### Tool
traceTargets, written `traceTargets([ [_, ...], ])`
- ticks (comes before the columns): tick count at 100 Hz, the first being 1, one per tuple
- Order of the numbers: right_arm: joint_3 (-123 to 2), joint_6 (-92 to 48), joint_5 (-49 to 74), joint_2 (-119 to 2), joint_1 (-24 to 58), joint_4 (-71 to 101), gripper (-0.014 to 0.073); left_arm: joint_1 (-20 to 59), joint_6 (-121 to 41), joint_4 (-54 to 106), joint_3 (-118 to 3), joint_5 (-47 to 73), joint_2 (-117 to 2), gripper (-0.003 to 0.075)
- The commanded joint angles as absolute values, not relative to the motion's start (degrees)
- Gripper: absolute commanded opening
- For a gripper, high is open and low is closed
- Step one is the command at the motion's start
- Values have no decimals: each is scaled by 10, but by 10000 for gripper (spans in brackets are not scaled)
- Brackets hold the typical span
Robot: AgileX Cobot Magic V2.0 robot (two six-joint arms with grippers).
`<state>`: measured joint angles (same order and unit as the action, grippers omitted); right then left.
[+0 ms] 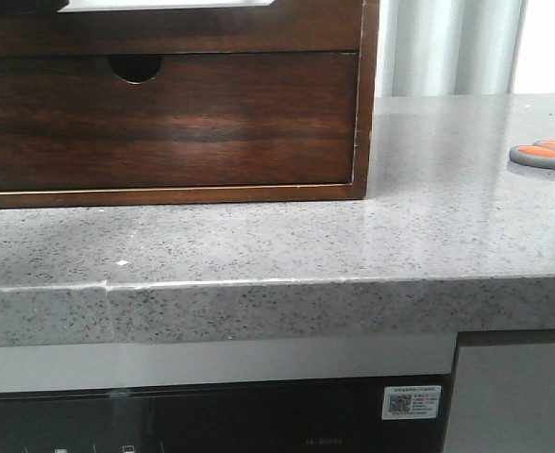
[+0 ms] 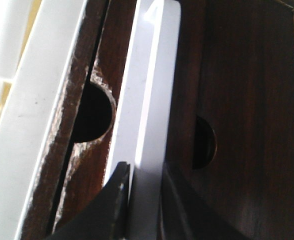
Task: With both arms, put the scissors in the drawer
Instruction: 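Pull the drawer open toward the robot with the left gripper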
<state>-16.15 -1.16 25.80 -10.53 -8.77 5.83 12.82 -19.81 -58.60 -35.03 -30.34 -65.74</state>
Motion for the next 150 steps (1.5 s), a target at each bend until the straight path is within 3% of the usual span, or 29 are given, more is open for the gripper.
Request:
traceTargets([
  [1, -176, -16, 212, -116, -87, 60, -106, 134, -177, -568, -359, -334, -631, 4],
  [64, -176, -16, 212, -116, -87, 60, -106, 246, -148, -571, -236, -272, -469, 4],
  [107, -176, -16, 212, -116, -87, 60, -106, 254, -148, -571, -206, -255, -407, 10],
  [116, -176, -16, 208, -116, -87, 60, -106, 254, -148, -571, -206, -259, -407, 74],
  [133, -176, -16, 203, -116, -87, 60, -106, 254, -148, -566, -206, -263, -407, 307],
  [150, -181, -16, 201, -124, -87, 60, -106, 254, -144, -551, -206, -295, -394, 326],
])
